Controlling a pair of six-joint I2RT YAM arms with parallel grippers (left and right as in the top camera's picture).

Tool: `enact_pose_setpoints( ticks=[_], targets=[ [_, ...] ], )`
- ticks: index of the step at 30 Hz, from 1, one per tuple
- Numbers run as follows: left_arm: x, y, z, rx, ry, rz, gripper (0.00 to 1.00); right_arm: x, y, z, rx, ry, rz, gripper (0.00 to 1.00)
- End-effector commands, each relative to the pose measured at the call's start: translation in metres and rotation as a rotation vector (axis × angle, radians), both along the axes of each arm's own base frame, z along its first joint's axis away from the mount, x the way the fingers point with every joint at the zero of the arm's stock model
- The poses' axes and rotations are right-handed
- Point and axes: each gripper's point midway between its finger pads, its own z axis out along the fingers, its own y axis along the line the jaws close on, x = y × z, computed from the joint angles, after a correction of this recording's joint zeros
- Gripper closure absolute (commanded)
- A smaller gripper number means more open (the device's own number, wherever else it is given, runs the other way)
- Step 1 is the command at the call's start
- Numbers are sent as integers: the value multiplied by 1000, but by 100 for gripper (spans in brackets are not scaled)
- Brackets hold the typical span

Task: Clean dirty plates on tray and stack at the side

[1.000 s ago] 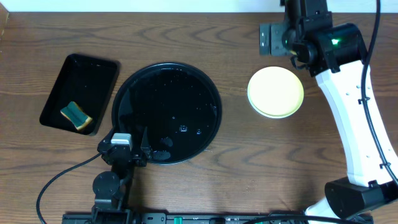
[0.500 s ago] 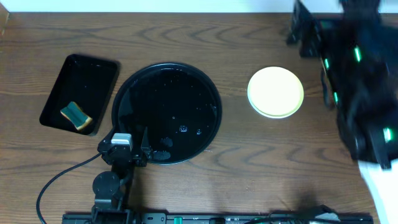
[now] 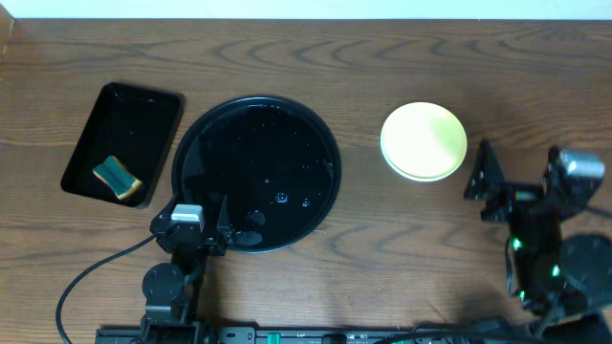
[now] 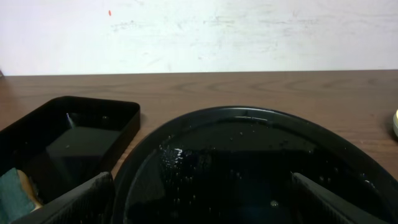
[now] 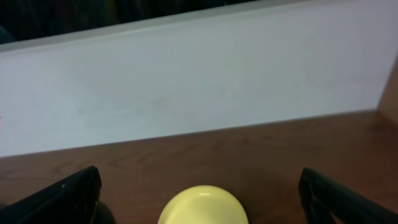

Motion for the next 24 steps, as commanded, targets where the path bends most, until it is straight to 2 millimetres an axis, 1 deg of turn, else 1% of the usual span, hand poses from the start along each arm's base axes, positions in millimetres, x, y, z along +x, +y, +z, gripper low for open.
enact_pose_setpoints(
  ticks=[1,4,7,13,19,24],
  targets=[
    [-2,-4,-16,9,51,-27,12,-8,-8,-31,100,6,-29,1],
    [-2,-4,-16,9,51,-27,12,-15,-14,-62,176,9,-55,1],
    [-2,-4,-16,9,51,-27,12,-18,-17,-92,193,20,-69,1],
    [-2,-4,-16,9,51,-27,12,-15,-17,-132,191,29,-73,1],
    [-2,-4,-16,9,51,-27,12,-10,-16,-155,194,12,-73,1],
    [-2,-4,-16,9,51,-27,12,-7,-16,-166,185,-18,-70,1]
  ],
)
